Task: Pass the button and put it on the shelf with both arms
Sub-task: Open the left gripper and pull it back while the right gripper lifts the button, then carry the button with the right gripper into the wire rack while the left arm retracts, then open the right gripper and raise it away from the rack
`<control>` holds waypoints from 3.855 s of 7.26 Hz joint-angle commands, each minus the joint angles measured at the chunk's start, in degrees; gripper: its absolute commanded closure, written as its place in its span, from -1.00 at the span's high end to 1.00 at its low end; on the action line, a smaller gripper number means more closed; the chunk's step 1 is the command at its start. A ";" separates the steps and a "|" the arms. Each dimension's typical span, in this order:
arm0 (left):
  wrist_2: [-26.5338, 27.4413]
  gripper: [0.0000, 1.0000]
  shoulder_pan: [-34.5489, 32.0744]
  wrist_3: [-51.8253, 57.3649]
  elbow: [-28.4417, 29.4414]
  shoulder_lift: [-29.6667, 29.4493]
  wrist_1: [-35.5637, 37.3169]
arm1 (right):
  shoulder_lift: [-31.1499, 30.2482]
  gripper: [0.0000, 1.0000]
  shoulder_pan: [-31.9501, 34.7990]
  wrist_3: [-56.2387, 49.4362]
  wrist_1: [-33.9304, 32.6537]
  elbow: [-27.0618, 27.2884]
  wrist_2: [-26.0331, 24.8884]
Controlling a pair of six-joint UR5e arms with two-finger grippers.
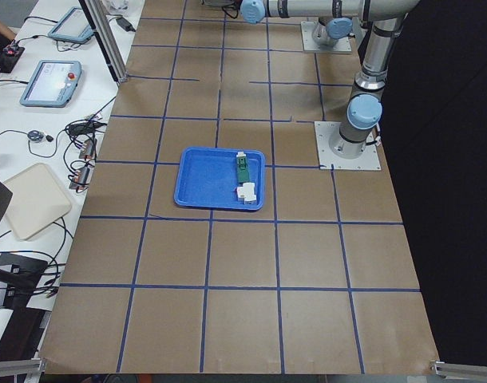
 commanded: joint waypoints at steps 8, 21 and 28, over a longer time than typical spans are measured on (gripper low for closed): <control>31.19 1.00 24.29 74.13 0.62 5.04 -26.22 | 10.26 -1.00 -34.89 -31.19 -14.68 0.27 -15.56; 42.74 1.00 26.86 121.69 2.64 12.69 -39.62 | 2.46 1.00 -11.55 6.78 -7.08 0.62 -14.50; 39.22 1.00 26.86 137.86 0.55 13.40 -39.62 | -0.80 1.00 -2.58 69.03 -4.63 -1.40 -14.86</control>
